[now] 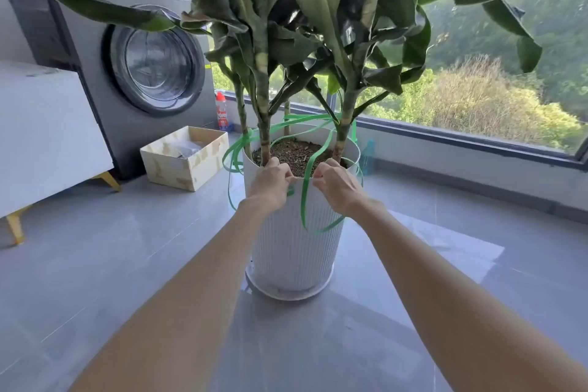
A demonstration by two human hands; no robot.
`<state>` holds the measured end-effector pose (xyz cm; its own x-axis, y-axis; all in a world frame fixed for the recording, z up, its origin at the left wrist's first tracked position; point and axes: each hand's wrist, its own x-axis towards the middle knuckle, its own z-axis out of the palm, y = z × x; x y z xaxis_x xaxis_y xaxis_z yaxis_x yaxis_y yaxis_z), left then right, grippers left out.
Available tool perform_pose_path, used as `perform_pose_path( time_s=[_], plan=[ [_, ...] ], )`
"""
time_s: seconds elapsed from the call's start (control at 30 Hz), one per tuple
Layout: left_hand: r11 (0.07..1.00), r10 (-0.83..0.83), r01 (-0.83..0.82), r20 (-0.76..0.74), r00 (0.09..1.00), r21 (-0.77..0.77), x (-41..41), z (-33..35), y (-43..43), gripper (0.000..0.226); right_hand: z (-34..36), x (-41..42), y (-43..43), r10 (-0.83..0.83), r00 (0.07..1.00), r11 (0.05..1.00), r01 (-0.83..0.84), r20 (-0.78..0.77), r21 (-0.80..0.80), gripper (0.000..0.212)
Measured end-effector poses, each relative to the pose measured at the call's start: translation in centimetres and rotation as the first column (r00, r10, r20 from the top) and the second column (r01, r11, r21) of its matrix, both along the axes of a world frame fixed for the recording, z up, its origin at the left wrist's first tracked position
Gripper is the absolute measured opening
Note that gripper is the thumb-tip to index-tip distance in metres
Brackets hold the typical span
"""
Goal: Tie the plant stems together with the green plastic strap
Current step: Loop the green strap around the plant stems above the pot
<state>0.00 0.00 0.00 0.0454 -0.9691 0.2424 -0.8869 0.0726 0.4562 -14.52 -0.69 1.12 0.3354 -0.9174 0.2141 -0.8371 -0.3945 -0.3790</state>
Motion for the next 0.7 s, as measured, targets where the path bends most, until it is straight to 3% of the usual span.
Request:
perform_pose_path(
  time_s=[0.33,0.7],
  plan=[
    [0.991,-0.020,0.016,0.024,1.000,0.130,-0.3,1.2,2.7,0.019,1.2,-1.2,2.4,0.031,0.993,0.999,-0.035,-0.112,-0.036,0.015],
    [0.980,-0.038,0.030,0.037,0.999,0.198,-1.1,2.4,5.9,0.024,2.2,-2.0,4.4,0.080,0.981,0.996,-0.070,-0.177,0.059,0.008]
  ],
)
